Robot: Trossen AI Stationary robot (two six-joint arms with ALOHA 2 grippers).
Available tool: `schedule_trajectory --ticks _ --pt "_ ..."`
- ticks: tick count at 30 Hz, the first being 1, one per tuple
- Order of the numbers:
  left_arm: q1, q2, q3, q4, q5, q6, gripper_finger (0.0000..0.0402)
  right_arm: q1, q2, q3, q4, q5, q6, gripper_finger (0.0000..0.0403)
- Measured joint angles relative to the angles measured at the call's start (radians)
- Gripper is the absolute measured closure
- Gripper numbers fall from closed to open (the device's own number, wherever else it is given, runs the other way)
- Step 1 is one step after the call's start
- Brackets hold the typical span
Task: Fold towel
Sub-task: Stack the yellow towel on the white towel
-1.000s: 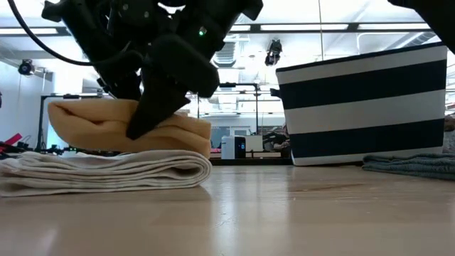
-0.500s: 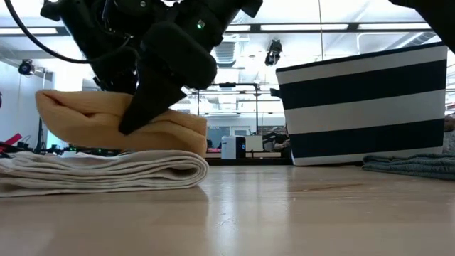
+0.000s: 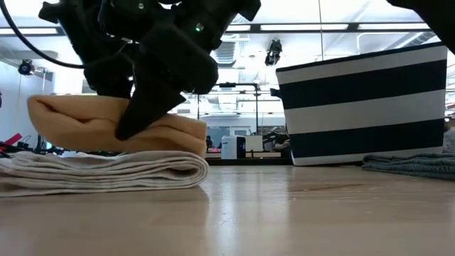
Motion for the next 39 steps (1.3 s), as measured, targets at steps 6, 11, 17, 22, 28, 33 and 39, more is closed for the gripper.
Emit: schedule_trajectory --ticks 6,11,17,22,28,33,39 --pt "0.003 0.020 -0.024 0.077 -0.020 0.031 0.0386 0.001 0.009 -0.005 0.004 -0.003 0.057 0.0354" --pt "0.003 0.043 -0.050 0.124 -0.023 0.035 0.0377 0.001 0.026 -0.005 0.010 -0.029 0.094 0.0311" --pt "0.003 0.025 -0.045 0.100 -0.021 0.037 0.0368 0.001 0.028 -0.004 0.047 -0.058 0.116 0.0257" --pt "0.003 -0.002 0.007 0.012 -0.067 0.075 0.0342 -0.002 0.019 -0.003 0.100 -0.052 0.134 0.0217" --pt "0.002 -0.050 0.085 -0.092 -0.159 0.073 0.0293 -0.003 -0.013 -0.002 0.135 -0.063 0.129 0.0183" --pt "-0.005 -0.098 0.081 -0.069 -0.084 0.048 0.0255 0.005 -0.075 -0.010 0.114 -0.096 0.146 0.0175" --pt "-0.082 -0.123 0.059 -0.067 -0.067 -0.005 0.0228 0.008 -0.108 -0.069 0.110 -0.071 0.174 0.0193"
